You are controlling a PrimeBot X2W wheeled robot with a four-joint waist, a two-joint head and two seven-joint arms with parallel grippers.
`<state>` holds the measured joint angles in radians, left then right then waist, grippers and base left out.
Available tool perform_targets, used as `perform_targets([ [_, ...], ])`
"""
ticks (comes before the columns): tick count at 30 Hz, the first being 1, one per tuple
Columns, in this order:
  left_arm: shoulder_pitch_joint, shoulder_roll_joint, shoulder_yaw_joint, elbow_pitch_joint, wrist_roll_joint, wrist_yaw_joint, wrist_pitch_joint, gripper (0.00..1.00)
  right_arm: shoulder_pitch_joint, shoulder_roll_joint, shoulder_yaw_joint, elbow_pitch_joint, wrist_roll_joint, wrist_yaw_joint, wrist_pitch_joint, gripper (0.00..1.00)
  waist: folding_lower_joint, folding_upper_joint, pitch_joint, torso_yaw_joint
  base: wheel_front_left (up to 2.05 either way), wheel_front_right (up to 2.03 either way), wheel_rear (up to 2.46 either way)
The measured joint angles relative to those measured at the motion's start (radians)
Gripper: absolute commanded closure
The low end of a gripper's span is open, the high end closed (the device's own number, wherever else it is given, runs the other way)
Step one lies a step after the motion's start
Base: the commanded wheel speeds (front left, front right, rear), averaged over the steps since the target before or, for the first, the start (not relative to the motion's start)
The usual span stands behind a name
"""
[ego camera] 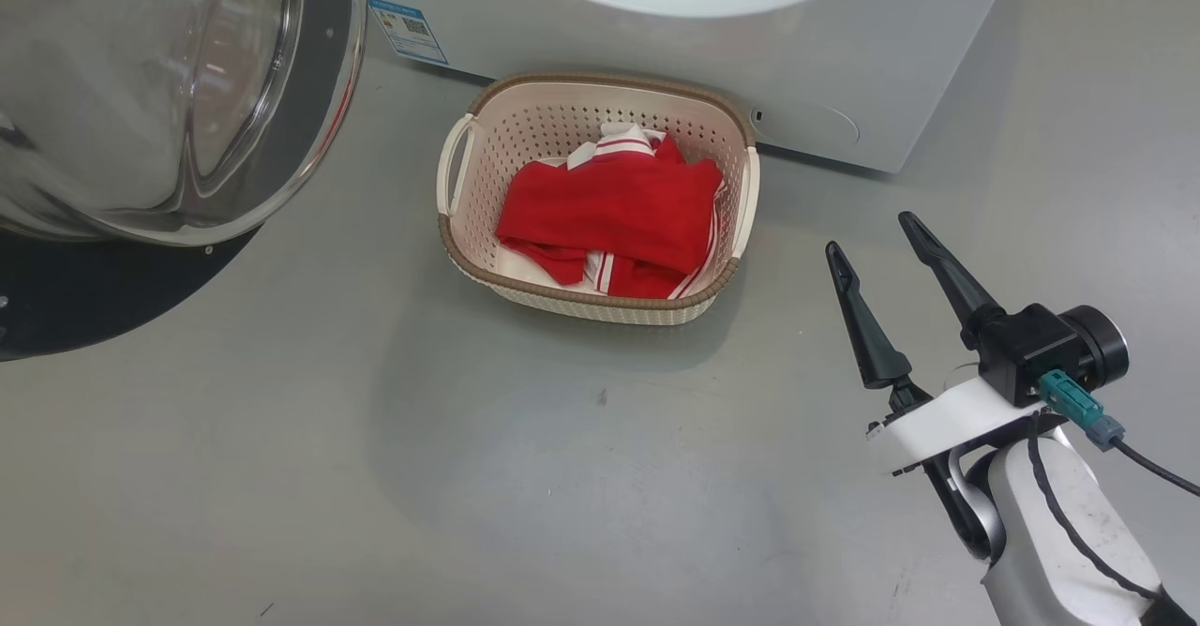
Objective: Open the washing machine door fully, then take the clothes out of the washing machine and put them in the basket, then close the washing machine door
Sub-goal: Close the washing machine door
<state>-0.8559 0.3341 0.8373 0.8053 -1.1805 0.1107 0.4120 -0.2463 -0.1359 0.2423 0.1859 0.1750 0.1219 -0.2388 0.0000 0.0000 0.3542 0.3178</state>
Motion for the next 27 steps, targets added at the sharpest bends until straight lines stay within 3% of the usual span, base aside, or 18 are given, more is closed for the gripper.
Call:
perform_targets([
  [16,-0.004,0.017,-0.057,0.051,-0.034,0.006,0.211,1.00,0.000,0.006,-0.002,0.015,0.007,0.000,-0.005,0.00,0.0000,0.0000,-0.023,-0.002,0.00,0.00,0.00],
  [27,0.010,-0.020,-0.139,0.054,-0.031,-0.054,0.342,1.00,0.005,0.019,-0.006,0.044,0.019,0.000,-0.006,0.00,0.0000,0.0000,-0.072,0.007,0.00,0.00,0.00],
])
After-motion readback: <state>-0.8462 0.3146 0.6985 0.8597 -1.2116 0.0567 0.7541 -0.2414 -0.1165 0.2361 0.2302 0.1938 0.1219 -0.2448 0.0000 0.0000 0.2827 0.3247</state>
